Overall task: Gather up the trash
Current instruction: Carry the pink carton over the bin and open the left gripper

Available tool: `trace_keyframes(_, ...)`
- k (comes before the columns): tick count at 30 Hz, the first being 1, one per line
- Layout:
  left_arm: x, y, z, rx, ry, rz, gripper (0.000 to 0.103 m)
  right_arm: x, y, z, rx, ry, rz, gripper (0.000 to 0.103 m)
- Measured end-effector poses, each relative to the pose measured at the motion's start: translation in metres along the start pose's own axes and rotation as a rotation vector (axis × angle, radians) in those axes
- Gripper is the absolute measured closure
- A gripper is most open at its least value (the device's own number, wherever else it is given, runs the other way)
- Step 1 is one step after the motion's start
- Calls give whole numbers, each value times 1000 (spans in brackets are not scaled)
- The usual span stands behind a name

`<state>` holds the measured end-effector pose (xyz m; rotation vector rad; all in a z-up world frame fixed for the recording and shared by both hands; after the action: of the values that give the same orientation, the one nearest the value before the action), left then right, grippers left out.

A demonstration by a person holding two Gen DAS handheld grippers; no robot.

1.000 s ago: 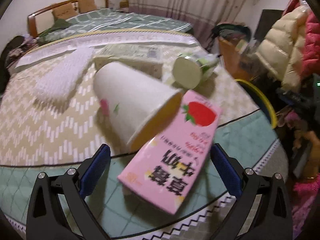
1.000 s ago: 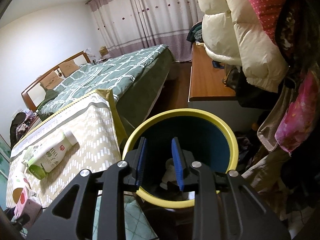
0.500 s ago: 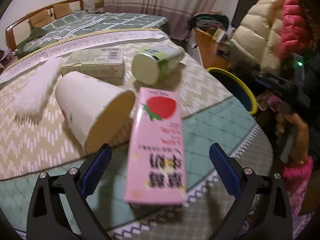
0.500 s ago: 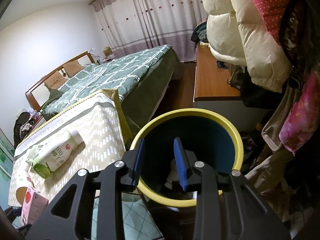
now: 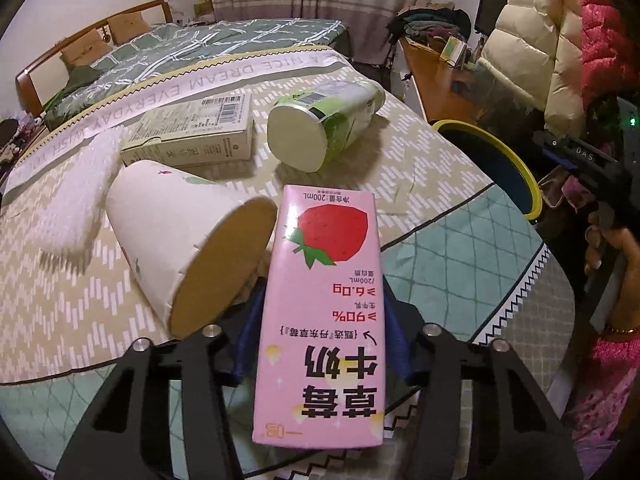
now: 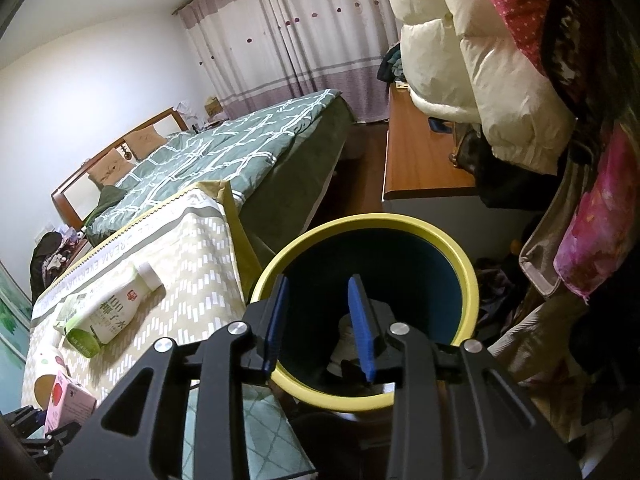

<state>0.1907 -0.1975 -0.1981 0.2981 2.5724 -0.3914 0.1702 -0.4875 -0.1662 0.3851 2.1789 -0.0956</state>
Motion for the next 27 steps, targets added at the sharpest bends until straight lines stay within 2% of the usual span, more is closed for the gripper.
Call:
trace_keyframes(6, -1, -11, -6, 17, -14, 38, 52, 2, -3, -1, -10, -2, 4, 73)
trace_keyframes(14, -27, -65, -19, 106, -52, 120, 52, 6, -22, -19, -2, -26, 22, 73)
trace_keyframes(21, -63, -147, -2, 188, -45, 237, 52, 11, -50, -36, 36, -42, 35, 73)
trace_keyframes(27, -81, -227, 36, 245, 8, 298, 52, 14, -67, -36, 53, -40, 47, 72)
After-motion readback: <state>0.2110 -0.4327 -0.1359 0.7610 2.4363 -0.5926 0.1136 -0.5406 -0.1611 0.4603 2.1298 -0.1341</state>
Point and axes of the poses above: each gripper's, at about its wrist camera, not at the fingertips, and z roughly the way its jaws point, y to its left, x to its underside, the point moved 8 cm from there along z, roughly the way its jaws point, and after that the axes turned 14 degrees about -z, right-handed, at the moved point
